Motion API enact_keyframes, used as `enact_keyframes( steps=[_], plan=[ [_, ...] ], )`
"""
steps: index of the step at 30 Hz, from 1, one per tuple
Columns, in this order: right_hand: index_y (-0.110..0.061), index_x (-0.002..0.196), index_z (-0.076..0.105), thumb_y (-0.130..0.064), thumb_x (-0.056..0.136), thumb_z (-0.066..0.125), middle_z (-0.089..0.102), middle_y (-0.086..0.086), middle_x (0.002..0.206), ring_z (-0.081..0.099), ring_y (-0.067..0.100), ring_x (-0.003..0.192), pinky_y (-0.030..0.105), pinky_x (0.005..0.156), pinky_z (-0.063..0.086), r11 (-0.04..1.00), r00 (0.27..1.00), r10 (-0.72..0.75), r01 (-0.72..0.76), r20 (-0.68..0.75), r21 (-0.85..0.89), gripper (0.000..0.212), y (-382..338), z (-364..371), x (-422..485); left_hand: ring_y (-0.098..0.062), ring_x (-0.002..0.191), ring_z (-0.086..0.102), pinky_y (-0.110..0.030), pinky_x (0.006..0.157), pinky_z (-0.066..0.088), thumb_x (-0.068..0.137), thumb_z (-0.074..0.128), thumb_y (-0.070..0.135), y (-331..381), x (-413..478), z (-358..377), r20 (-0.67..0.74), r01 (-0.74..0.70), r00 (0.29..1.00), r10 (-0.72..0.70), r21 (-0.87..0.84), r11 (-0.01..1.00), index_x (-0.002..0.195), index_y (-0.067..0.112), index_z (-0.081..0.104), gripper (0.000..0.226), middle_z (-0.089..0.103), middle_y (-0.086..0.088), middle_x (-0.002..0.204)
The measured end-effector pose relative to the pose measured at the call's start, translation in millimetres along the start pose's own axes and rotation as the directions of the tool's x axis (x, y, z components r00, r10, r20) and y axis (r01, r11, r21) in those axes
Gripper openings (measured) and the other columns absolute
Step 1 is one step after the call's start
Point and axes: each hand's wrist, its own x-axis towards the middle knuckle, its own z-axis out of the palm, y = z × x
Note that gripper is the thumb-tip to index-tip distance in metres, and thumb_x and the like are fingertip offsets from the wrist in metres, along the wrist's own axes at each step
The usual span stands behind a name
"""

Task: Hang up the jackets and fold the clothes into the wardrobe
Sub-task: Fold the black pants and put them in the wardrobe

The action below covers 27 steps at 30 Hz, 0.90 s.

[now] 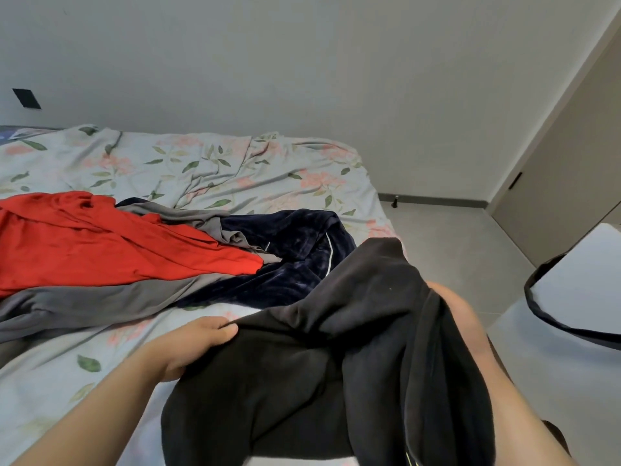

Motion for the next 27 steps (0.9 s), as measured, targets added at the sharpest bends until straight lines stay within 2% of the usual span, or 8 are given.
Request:
enact_keyframes(
  steps=[2,4,7,11,14,18,23,27],
  plan=[
    [0.020,0.128,0.045,0.000,0.103,0.042,0.044,0.034,0.140,0.037,0.041,0.135,0.034,0.110,0.026,0.993,0.998,-0.051,0.048,0.025,0.111,0.033,7.6,0.7,-9.7,-0.020,0.082,0.069,-0.033,0.071,0.055,0.097,0.058,0.027,5.5,2.8,-8.1,0.056,-0.068,0.996,0.071,-0.054,0.996,0.087,0.016,0.069,0.019,0.072,-0.012,0.093],
    [0.016,0.114,0.054,-0.001,0.103,0.042,0.054,0.028,0.124,0.039,0.039,0.134,0.025,0.105,0.034,0.989,1.000,-0.007,0.008,-0.005,0.144,0.024,-3.2,1.8,-16.9,-0.011,0.071,0.060,-0.026,0.064,0.048,0.094,0.062,0.031,19.6,19.2,-17.8,-0.085,-0.196,0.971,0.224,0.257,0.946,0.076,0.017,0.061,0.022,0.064,-0.004,0.076],
    [0.005,0.115,0.059,-0.003,0.103,0.042,0.058,0.010,0.112,0.053,0.030,0.111,0.026,0.095,0.042,0.973,0.999,0.029,-0.038,0.046,0.229,0.022,-23.5,-6.2,-37.6,-0.018,0.076,0.054,-0.033,0.063,0.039,0.088,0.067,0.034,40.5,51.4,-26.2,-0.278,-0.150,0.817,0.504,0.743,0.653,0.074,0.022,0.044,0.030,0.055,0.004,0.075],
    [-0.022,0.092,0.058,-0.003,0.103,0.039,0.062,-0.018,0.080,0.064,-0.007,0.069,0.004,0.059,0.044,0.893,0.994,0.005,-0.054,0.110,0.446,0.029,-51.2,-19.4,-81.8,-0.033,0.095,0.054,-0.041,0.078,0.044,0.079,0.073,0.034,35.7,65.1,-6.0,-0.235,0.033,0.681,0.694,0.956,0.292,0.100,0.015,0.059,0.032,0.056,-0.009,0.101],
    [-0.013,0.081,0.061,0.001,0.103,0.034,0.068,-0.018,0.057,0.063,-0.013,0.056,0.003,0.053,0.046,0.610,0.966,0.015,-0.213,0.258,0.763,0.038,-63.2,-14.7,-83.1,-0.037,0.101,0.054,-0.048,0.089,0.044,0.078,0.058,0.038,-6.9,42.2,28.1,-0.330,-0.080,0.469,0.819,0.908,0.411,0.107,0.008,0.063,0.042,0.058,-0.014,0.112],
    [0.006,0.108,0.072,-0.017,0.095,0.047,0.071,0.021,0.111,0.071,0.031,0.102,0.044,0.093,0.054,0.161,0.875,-0.072,-0.463,0.478,0.872,0.036,-74.6,6.5,-81.0,-0.035,0.138,0.038,-0.049,0.112,0.027,0.075,0.038,0.067,-85.2,6.2,55.5,-0.485,0.140,0.691,0.536,0.817,0.559,0.140,0.012,0.050,0.086,0.042,-0.017,0.149],
    [0.004,0.132,0.053,-0.020,0.096,0.045,0.060,0.024,0.127,0.063,0.034,0.106,0.049,0.097,0.051,0.182,0.851,-0.145,-0.478,0.504,0.859,0.044,-99.7,46.0,-75.6,-0.032,0.121,0.052,-0.047,0.099,0.044,0.064,0.084,0.043,-87.8,-26.4,45.7,-0.729,0.140,0.683,0.055,0.205,0.969,0.130,0.007,0.051,0.082,0.057,-0.015,0.127],
    [0.007,0.139,0.044,-0.017,0.102,0.037,0.062,0.022,0.105,0.065,0.029,0.084,0.042,0.077,0.059,0.320,0.844,-0.141,-0.456,0.518,0.830,0.044,-114.2,74.2,-78.8,-0.033,0.084,0.071,-0.042,0.078,0.054,0.072,0.082,0.006,-72.8,-37.5,33.2,-0.504,0.024,0.839,-0.206,-0.344,0.939,0.098,0.002,0.069,0.030,0.074,-0.016,0.093]
  ],
)
